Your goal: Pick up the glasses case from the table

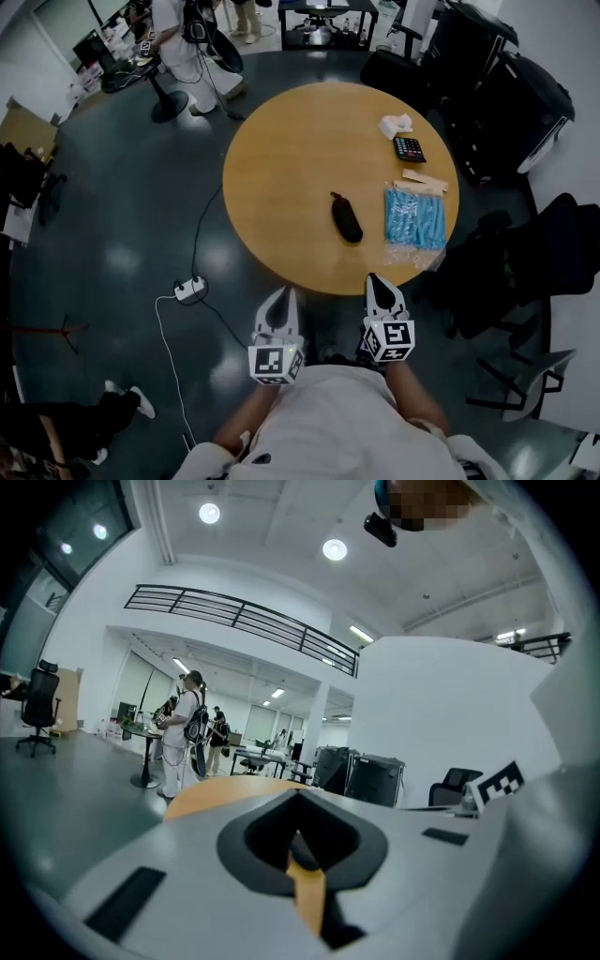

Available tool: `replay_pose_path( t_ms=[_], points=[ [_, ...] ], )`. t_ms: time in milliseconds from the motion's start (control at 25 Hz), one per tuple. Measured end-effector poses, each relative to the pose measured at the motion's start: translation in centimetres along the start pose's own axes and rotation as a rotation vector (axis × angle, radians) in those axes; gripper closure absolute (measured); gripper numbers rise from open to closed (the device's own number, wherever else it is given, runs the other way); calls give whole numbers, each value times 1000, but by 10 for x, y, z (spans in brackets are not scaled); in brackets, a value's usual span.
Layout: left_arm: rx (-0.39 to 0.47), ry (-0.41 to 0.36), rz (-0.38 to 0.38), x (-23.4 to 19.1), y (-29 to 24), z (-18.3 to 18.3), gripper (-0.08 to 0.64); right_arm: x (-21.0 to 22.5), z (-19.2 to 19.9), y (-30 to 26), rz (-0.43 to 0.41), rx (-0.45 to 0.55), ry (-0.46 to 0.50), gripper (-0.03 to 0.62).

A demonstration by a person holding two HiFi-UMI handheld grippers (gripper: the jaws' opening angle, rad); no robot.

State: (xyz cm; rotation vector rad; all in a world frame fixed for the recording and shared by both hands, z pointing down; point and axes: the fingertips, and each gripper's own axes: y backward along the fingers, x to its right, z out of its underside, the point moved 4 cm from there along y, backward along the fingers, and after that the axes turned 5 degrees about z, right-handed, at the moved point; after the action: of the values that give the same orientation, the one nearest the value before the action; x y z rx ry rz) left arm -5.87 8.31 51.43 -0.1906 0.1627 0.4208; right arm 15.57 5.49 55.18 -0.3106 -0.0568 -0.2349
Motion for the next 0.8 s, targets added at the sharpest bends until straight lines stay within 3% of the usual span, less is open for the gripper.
replay_pose_path(
  t_ms=[440,680,720,760,800],
  points=[
    [-3,-5,165,-75,-148,-47,554,14,-18,-146,77,-94,13,577],
    [-35,27,164,-82,-174,-43,554,22,17,-197,-6,-297,61,572],
    [-38,31,162,-81,-176,-41,554,24,28,-207,-31,-357,68,526],
    [-41,37,157,-81,-179,-39,554,27,41,-217,-51,-423,79,382],
    [-45,43,152,-80,-181,-37,554,31,54,-226,-65,-487,93,330]
  ],
)
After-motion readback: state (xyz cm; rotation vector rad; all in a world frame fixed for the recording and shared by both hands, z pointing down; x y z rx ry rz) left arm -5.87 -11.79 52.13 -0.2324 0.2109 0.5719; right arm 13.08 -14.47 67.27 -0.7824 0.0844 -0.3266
